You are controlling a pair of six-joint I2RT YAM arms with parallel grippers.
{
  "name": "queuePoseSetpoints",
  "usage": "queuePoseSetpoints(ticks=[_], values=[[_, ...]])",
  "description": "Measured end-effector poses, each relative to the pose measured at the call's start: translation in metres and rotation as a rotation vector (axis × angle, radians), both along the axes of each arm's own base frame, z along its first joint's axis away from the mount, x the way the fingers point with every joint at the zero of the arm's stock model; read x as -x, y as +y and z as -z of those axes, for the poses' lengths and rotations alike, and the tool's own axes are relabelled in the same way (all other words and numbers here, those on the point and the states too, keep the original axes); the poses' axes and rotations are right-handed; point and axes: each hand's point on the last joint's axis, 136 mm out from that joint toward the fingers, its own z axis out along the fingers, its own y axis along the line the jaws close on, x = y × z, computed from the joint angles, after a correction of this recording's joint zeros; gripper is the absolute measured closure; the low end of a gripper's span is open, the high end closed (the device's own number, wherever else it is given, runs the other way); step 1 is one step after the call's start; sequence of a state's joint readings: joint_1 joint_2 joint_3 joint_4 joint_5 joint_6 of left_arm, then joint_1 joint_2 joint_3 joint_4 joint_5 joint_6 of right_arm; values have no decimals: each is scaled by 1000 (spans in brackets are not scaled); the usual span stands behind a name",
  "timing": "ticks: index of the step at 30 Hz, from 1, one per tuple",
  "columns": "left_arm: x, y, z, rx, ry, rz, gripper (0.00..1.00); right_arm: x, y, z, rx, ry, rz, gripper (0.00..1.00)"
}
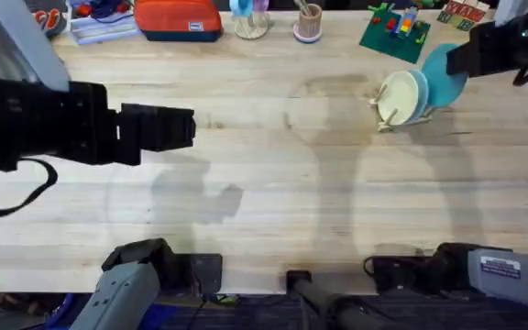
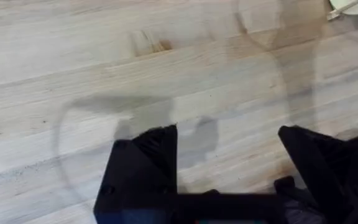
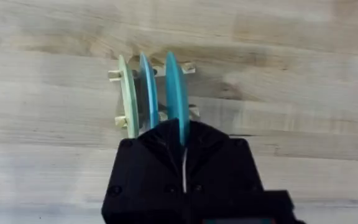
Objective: Pick up the plates from the table one by one and place each into a slot on the dish rack.
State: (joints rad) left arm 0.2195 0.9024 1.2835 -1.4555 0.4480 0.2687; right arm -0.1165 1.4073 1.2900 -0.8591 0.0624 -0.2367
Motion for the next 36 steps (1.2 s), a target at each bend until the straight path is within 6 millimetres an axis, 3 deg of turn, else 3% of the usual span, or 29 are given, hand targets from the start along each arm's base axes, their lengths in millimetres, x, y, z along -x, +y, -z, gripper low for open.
queuePoseSetpoints(ticks=[27,36], values=[[0,0,0,0,0,0,7,-4,0,6,-1,10,0,971],[0,0,0,0,0,0,7,0,0,28,-4,33,0,971]])
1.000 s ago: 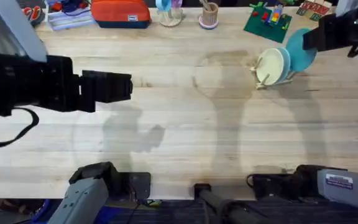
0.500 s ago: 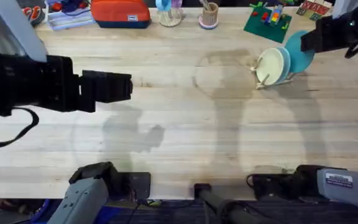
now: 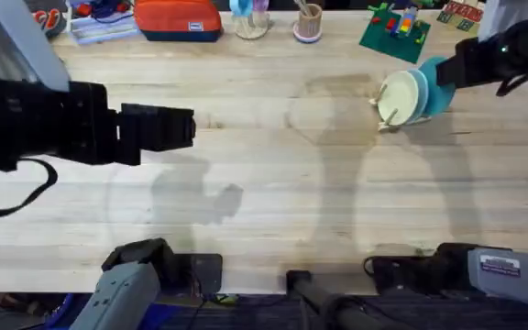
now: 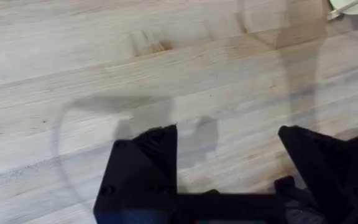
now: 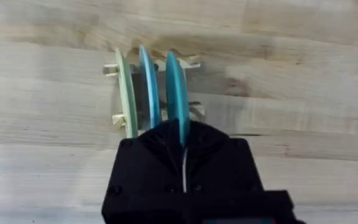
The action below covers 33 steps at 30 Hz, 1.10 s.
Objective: Pick up the plates from the table one by one and place each into a slot on the dish rack.
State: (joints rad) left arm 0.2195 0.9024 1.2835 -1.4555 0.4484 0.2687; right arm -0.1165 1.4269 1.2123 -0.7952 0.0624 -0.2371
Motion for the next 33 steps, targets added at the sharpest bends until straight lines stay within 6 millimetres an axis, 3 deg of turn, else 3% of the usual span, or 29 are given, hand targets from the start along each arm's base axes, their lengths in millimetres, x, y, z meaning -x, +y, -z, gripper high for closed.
queuePoseSetpoints(ticks=[9,18,25,33], values=[[0,0,0,0,0,0,7,0,0,1,0,0,0,971],[0,0,0,0,0,0,7,0,0,1,0,0,0,914],[0,0,0,0,0,0,7,-1,0,1,0,-3,0,790],[0,0,0,0,0,0,7,-1,0,1,0,-3,0,777]])
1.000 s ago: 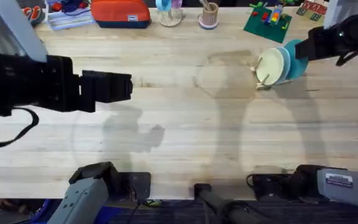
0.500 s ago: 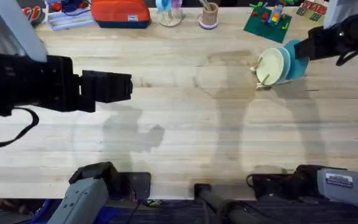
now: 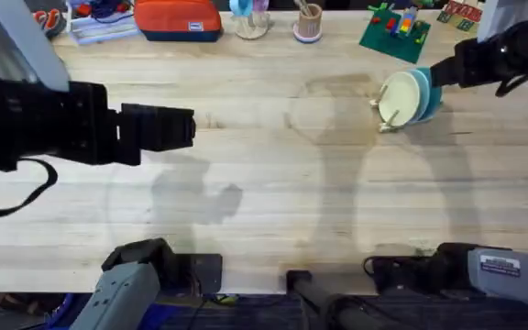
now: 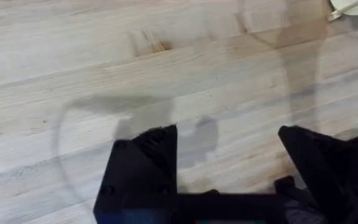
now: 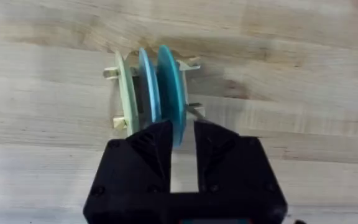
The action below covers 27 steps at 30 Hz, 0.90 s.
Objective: Pick up the plates from the table one by one and place each into a slot on the dish rack.
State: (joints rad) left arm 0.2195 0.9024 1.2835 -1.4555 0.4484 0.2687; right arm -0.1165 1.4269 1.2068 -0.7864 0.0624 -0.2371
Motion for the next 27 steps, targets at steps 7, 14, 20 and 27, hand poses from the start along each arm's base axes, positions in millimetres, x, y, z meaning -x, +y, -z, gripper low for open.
queuePoseSetpoints(ticks=[7,14,20,27], values=[[0,0,0,0,0,0,7,0,0,0,0,-1,0,742],[0,0,0,0,0,0,7,5,1,-24,8,-73,0,647],[0,0,0,0,0,0,7,23,3,-57,20,-155,-3,311],[0,0,0,0,0,0,7,61,8,-80,20,-184,-5,107]])
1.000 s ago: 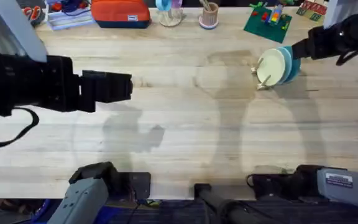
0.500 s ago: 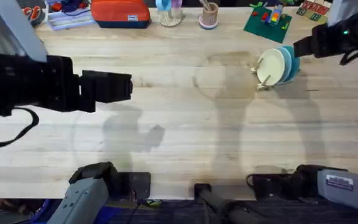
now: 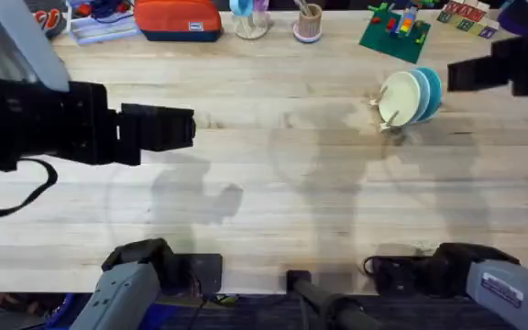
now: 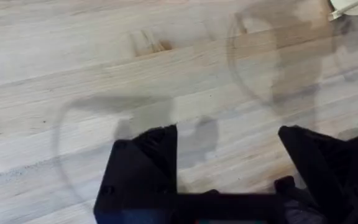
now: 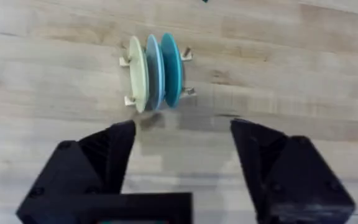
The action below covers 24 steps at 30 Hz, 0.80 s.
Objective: Pick up the plates from the table one by one and place each into a slot on the dish rack.
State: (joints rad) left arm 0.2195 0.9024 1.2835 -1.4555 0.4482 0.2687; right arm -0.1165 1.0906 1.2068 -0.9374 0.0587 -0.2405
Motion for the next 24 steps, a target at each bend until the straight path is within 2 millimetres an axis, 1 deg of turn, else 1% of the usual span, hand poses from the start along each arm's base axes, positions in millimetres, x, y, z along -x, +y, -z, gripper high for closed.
queuePoseSetpoints(ticks=[2,3,8,15,18,24], values=[[0,0,0,0,0,0,7,11,1,-7,2,-15,0,25],[0,0,0,0,0,0,7,16,2,-10,3,-24,0,13],[0,0,0,0,0,0,7,41,7,-26,0,-73,-7,9],[0,0,0,0,0,0,8,68,31,-51,-77,-195,-91,7],[0,0,0,0,0,0,7,81,39,-57,-102,-227,-111,7],[0,0,0,0,0,0,7,93,44,-68,-114,-287,-126,7]])
